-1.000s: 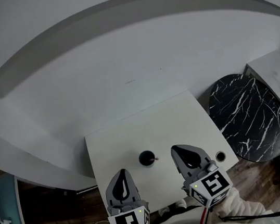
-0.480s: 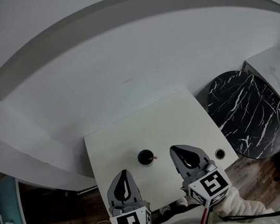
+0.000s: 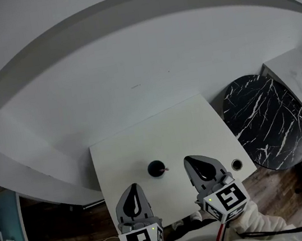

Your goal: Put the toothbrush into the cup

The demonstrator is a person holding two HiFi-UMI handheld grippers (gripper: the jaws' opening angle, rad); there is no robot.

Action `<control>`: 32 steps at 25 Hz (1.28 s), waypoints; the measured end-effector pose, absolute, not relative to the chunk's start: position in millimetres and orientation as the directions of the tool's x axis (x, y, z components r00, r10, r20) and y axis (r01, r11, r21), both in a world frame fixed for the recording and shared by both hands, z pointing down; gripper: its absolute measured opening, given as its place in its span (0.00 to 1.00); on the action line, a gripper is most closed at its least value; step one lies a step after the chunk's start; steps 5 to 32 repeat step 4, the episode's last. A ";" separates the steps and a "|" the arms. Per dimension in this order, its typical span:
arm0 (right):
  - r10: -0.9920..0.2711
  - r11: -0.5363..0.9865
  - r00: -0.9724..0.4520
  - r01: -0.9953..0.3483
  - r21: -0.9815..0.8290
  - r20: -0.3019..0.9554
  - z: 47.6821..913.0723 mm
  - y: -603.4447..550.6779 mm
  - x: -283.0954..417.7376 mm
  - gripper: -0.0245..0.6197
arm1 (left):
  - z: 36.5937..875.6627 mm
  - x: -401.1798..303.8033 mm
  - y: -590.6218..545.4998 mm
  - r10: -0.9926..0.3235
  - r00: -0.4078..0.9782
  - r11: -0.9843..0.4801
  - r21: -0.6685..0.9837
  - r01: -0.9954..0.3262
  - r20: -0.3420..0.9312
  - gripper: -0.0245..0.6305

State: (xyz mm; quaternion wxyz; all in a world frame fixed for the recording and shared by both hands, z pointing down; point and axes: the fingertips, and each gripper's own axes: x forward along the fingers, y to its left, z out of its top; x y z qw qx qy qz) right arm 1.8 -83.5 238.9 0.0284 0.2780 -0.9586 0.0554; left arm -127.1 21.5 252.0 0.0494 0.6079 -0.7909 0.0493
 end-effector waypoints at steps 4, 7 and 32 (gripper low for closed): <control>-0.531 0.838 -0.843 -0.538 -0.092 0.088 239.6 -87.5 1.8 0.05 | 249.5 -127.6 16.8 -0.956 -0.254 0.254 -0.021 -0.967 0.144 0.05; -0.531 0.838 -0.843 -0.538 -0.092 0.088 239.6 -87.5 1.8 0.05 | 249.5 -127.6 16.8 -0.956 -0.254 0.254 -0.021 -0.967 0.144 0.05; -0.531 0.838 -0.843 -0.538 -0.092 0.088 239.6 -87.5 1.8 0.05 | 249.5 -127.6 16.8 -0.956 -0.254 0.254 -0.021 -0.967 0.144 0.05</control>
